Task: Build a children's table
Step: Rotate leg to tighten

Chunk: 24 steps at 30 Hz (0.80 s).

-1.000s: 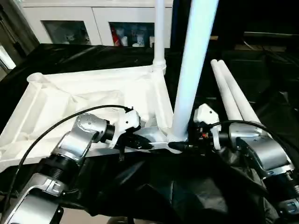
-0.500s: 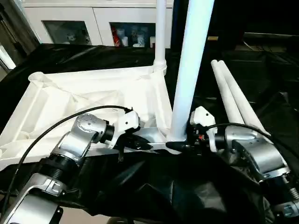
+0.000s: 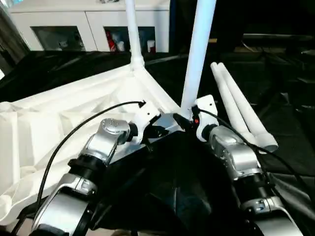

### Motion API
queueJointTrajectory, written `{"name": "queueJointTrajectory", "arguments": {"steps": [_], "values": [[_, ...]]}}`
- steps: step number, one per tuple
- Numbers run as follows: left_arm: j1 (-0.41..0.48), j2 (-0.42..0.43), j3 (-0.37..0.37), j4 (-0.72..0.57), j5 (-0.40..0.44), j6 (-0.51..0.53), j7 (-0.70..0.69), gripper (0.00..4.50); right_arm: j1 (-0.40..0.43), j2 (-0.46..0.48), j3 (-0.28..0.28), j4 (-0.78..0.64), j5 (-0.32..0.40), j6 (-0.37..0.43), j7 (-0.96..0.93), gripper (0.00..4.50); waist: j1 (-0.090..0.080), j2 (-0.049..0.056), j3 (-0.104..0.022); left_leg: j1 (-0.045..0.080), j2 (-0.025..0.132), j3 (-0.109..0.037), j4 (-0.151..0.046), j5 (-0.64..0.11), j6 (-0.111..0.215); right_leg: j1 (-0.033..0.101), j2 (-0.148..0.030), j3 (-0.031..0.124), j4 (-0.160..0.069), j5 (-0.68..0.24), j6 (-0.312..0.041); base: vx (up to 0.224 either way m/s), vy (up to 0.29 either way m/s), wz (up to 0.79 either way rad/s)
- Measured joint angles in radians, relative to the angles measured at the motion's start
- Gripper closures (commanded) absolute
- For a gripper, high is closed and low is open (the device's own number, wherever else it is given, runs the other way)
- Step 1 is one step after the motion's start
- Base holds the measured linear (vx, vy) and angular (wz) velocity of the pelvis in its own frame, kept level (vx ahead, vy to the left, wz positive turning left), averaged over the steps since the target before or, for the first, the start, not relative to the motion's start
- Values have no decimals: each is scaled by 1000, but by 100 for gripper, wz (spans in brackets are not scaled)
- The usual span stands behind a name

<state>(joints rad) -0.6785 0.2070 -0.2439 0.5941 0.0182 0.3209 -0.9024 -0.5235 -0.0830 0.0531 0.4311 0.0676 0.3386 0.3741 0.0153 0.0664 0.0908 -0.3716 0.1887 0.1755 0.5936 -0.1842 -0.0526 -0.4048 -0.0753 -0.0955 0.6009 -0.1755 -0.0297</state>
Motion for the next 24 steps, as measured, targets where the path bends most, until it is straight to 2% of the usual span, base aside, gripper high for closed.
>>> {"name": "queueJointTrajectory", "arguments": {"steps": [4, 6, 8, 11, 15, 18, 24], "values": [[3, 4, -5, 0, 7, -16, -7, 450, 1, 3, 0, 0, -1, -4, 8, 58, 1, 0, 0, 0, 0, 0, 0, 0, 0, 0, 0, 0, 0, 0, 0, 0, 0, 0], [4, 8, -8, -1, 7, -20, -11, 450, 1, -5, 13, 0, -6, -11, 21, 58, 1, 0, 0, 0, 0, 0, 0, 0, 0, 0, 0, 0, 0, 0, 0, 0, 0, 0], [12, 23, -10, -10, 3, -27, -46, 450, 10, -39, 41, -16, -10, -14, 80, 58, 3, 0, 0, 0, 0, 0, 0, 0, 0, 0, 0, 0, 0, 0, 0, 0, 0, 0], [36, 65, -26, -40, -10, -77, -133, 450, 41, -130, 89, -86, 1, -1, 234, 58, 16, 0, 0, -1, 0, 0, -1, 0, 0, 0, 0, 0, -1, 0, 0, 0, 0, 0], [54, 110, -31, -61, -24, -108, -228, 450, 66, -202, 124, -155, 26, 12, 384, 58, 24, 0, 0, -2, 0, 0, 0, 0, 0, -1, 0, 0, 0, 0, 0, 0, 0, 0], [72, 140, -44, -93, -43, -109, -299, 450, 86, -289, 154, -216, 52, 19, 509, 58, 32, 0, 0, -2, 0, 0, 0, 0, 0, -1, -1, 0, -1, 0, 0, 0, 0, 0], [83, 187, -67, -103, -56, -155, -400, 450, 105, -386, 180, -293, 101, 29, 686, 58, 47, 0, 0, -2, 0, 0, 0, 0, 0, 0, -1, 0, 0, 0, 0, 0, 0, 0]]}}
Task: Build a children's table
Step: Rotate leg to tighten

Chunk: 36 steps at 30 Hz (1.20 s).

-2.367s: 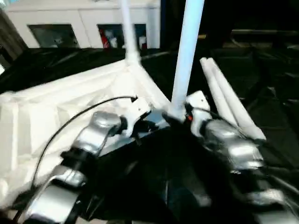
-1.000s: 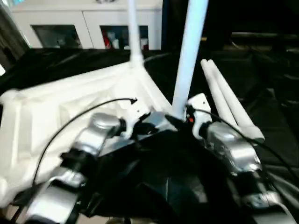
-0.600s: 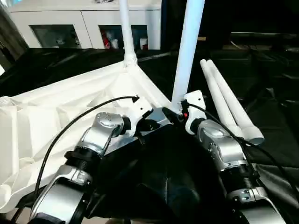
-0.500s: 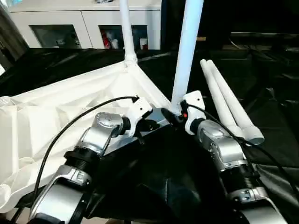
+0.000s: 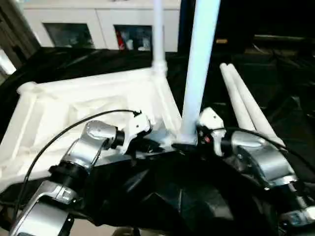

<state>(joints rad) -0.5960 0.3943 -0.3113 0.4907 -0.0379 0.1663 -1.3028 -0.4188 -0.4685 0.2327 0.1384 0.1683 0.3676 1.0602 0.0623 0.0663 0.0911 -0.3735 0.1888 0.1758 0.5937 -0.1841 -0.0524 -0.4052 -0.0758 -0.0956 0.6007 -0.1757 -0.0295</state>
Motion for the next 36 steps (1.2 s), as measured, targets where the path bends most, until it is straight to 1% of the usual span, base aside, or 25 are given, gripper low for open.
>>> {"name": "queueJointTrajectory", "arguments": {"steps": [1, 2, 3, 4, 6, 9, 12, 13, 14, 16, 18, 20, 22, 24, 28, 31, 32, 33, 34, 36], "values": [[3, 10, -1, -4, -6, -6, -17, 450, 0, -14, 1, -14, 10, 1, 28, 58, 0, 0, 0, 0, 0, 0, 0, 0, 0, 0, 0, 0, 0, 0, 0, 0, 0, 0], [4, 16, -1, -8, -7, -10, -28, 450, 1, -19, 1, -19, 18, 1, 41, 74, 0, 0, 0, 0, 0, 0, 0, 0, 0, 0, 0, 0, 0, 0, 0, 0, 0, 0], [4, 21, -1, -12, -7, -13, -37, 450, 1, -22, 1, -20, 25, 2, 50, 74, 0, 0, 0, 0, 0, 0, 0, 0, 0, 0, 0, 0, 0, 0, 0, 0, 0, 0], [4, 25, 0, -17, -8, -14, -45, 450, 3, -22, 1, -20, 28, 3, 56, 84, 0, 0, 0, 0, 0, 0, 0, 0, 0, 0, 0, 0, 0, 0, 0, 0, 0, 0], [5, 25, -1, -19, -8, -14, -49, 450, 4, -22, 3, -19, 31, 5, 59, 93, 0, 0, 0, 0, 0, 0, 0, 0, 0, 0, 0, 0, 0, 0, 0, 0, 0, 0], [9, 25, -2, -19, -8, -14, -50, 450, 4, -21, 3, -20, 33, 18, 60, 125, 0, 0, 0, 0, 0, 0, 0, 0, 0, 0, 0, 0, 0, 0, 0, 0, 0, 0], [10, 25, -3, -19, -8, -14, -55, 450, 5, -20, 3, -21, 33, 24, 56, 140, 0, 0, 0, 0, 0, 0, 0, 0, 0, 0, 0, 0, 0, 0, 0, 0, 0, 0], [10, 25, -3, -19, -8, -14, -56, 450, 11, -16, 0, -24, 33, 25, 53, 157, 1, 0, 0, 0, 0, 0, 0, 0, 0, 0, 0, 0, 0, 0, 0, 0, 0, 0], [11, 24, -3, -19, -8, -12, -56, 450, 18, -11, -3, -28, 34, 26, 47, 165, 1, 0, 0, -1, 0, 0, 0, 0, 0, 0, 0, 0, 0, 0, 0, 0, 0, 0], [12, 16, -3, -17, -7, -3, -46, 450, 27, 7, -8, -28, 34, 31, 27, 170, -1, 0, 0, -1, 0, 0, 0, 0, 0, 0, 0, 0, 0, 0, 0, 0, 0, 0], [7, -4, 8, -2, -5, 30, 14, 450, 28, 53, -29, -5, 25, 37, -58, 178, -4, 0, 0, 0, 0, 0, 2, 0, 0, 0, 0, 0, 1, 0, 0, 0, 0, 0], [-23, -53, 37, 42, 8, 83, 121, 450, 15, 147, -82, 55, -6, 40, -217, 178, -14, -1, 0, 0, 0, 0, 3, 0, -1, 0, 0, 0, 2, 0, 0, 0, 0, 0], [-51, -101, 47, 69, 15, 123, 203, 450, -12, 201, -114, 99, -25, 41, -347, 179, -28, -1, 0, 1, 0, 0, 3, 0, -1, 1, 0, 1, 1, 0, 0, 0, 0, 0], [-75, -143, 60, 107, 18, 142, 276, 450, -39, 255, -141, 148, -51, 33, -456, 180, -34, -1, 0, 1, 0, 0, 4, 0, -1, 0, 0, 1, 1, 1, 0, 0, 0, 0], [-115, -187, 79, 164, 33, 152, 378, 450, -97, 349, -176, 250, -85, -9, -634, 181, -34, -1, 0, 2, 0, 0, 1, 0, -1, 0, 1, 0, 2, 1, 0, 0, 0, 0], [-117, -196, 84, 167, 36, 152, 410, 450, -115, 376, -180, 286, -103, -36, -684, 181, -34, -1, 0, 1, 0, 0, 1, 0, -1, 0, 1, 0, 1, 1, 0, 0, 0, 0], [-117, -196, 83, 167, 37, 152, 409, 450, -115, 377, -181, 289, -104, -43, -683, 146, -34, -1, 0, 1, 0, 0, 1, 0, 0, 0, 0, 1, 1, 1, 0, 0, 0, 0], [-117, -196, 83, 167, 38, 151, 408, 450, -114, 378, -182, 289, -103, -44, -682, 125, -34, -1, 0, 1, 0, 0, 1, 0, 0, 0, 0, 1, 0, 1, 0, 0, 0, 0], [-117, -196, 83, 166, 38, 151, 402, 450, -112, 378, -182, 287, -103, -44, -679, 111, -34, -1, 0, 1, 0, 0, 1, 1, 0, 0, 0, 1, 0, 1, 0, 0, 0, 0], [-115, -193, 82, 162, 39, 149, 395, 450, -105, 377, -182, 275, -103, -45, -663, 102, -34, -1, 0, 1, 0, 0, 1, 1, 0, 0, 0, 0, 1, 1, 0, 0, 0, 0]]}}
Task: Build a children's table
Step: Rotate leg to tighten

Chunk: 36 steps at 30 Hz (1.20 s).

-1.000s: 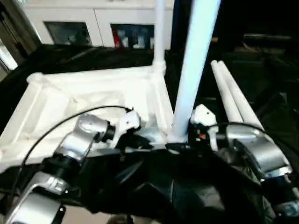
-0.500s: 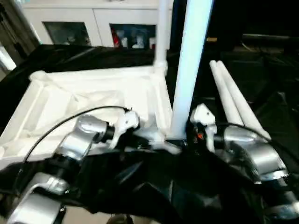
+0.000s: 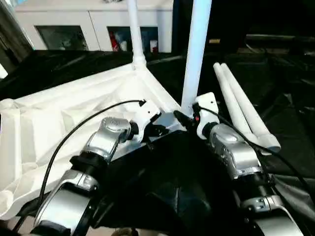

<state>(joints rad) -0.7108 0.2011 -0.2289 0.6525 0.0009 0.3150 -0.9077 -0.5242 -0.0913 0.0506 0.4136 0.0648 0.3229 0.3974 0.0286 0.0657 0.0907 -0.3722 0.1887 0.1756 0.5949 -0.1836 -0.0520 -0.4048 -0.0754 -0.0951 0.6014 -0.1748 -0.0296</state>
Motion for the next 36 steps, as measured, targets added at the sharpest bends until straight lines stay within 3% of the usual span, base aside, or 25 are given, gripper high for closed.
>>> {"name": "queueJointTrajectory", "arguments": {"steps": [2, 8, 11, 18, 19, 32, 36], "values": [[9, 14, -3, -11, 0, -14, -23, 450, 15, -14, 6, -21, 0, -3, 38, 75, 0, 0, 0, 0, 0, 0, 0, 0, 0, 0, 0, 0, 0, 0, 0, 0, 0, 0], [73, 94, -24, -89, -18, -67, -176, 450, 65, -179, 106, -123, 20, -7, 325, 75, 8, 0, 0, -1, 0, 0, 0, 0, 1, 0, 0, 0, -1, 0, 1, 0, 0, 0], [96, 129, -52, -127, -33, -102, -279, 450, 91, -265, 146, -193, 52, -3, 475, 75, 27, 0, 0, -2, 0, 0, 0, 0, 1, 0, -1, 0, -1, 0, 1, 0, 0, 0], [115, 181, -75, -169, -48, -128, -404, 450, 111, -377, 181, -272, 97, 20, 667, 75, 37, 0, 0, -3, 0, 0, 4, 0, 1, 0, -1, 0, 3, 0, 0, 0, 0, 0], [117, 188, -76, -170, -50, -134, -419, 450, 111, -392, 185, -283, 100, 22, 694, 100, 38, 0, 0, -3, 0, 0, 4, 0, 1, 0, -1, 0, 3, 0, 0, 0, 0, 0], [118, 192, -83, -171, -50, -140, -450, 450, 128, -371, 183, -295, 125, 61, 703, 175, 38, 0, 0, -3, 1, 0, 5, 1, 2, 0, -1, 0, 4, -1, 1, 0, 0, 0], [107, 159, -67, -135, -31, -113, -334, 450, 134, -288, 146, -257, 85, 64, 546, 176, 29, 0, 0, -3, 1, 0, 7, 0, -1, 0, -1, 0, 7, -1, 1, 0, 0, 0]]}}
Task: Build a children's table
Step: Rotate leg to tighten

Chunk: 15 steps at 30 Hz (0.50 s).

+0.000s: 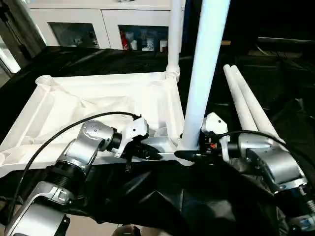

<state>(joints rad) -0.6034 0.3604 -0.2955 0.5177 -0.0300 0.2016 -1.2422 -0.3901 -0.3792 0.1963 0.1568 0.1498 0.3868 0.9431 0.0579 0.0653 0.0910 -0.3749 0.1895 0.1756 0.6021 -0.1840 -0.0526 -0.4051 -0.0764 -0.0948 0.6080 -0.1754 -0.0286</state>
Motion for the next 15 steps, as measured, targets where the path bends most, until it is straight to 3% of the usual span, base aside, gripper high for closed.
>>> {"name": "queueJointTrajectory", "arguments": {"steps": [4, 13, 14, 15], "values": [[-60, -78, 32, 70, 24, 77, 165, 450, -55, 160, -83, 117, -47, 5, -301, 177, -26, -2, 0, 1, 0, 0, 0, 0, -3, -1, 0, 0, 1, 0, 1, 0, 0, 0], [-107, -165, 65, 135, 37, 113, 344, 450, -160, 296, -152, 289, -107, -52, -567, 178, -28, -2, 0, 1, 0, -1, -3, 1, -2, -1, 0, 0, 0, 0, 0, 0, 0, 0], [-107, -165, 65, 134, 37, 114, 344, 450, -160, 296, -152, 289, -107, -52, -567, 122, -28, -2, 0, 1, 0, -1, -3, 1, -1, -1, 0, 0, 0, 0, 0, 0, 0, 0], [-107, -165, 65, 134, 37, 114, 343, 450, -160, 296, -152, 289, -107, -52, -567, 108, -28, -2, 0, 1, 0, -1, -3, 1, -1, -1, 0, 0, 0, 0, 0, 0, 0, 0]]}}
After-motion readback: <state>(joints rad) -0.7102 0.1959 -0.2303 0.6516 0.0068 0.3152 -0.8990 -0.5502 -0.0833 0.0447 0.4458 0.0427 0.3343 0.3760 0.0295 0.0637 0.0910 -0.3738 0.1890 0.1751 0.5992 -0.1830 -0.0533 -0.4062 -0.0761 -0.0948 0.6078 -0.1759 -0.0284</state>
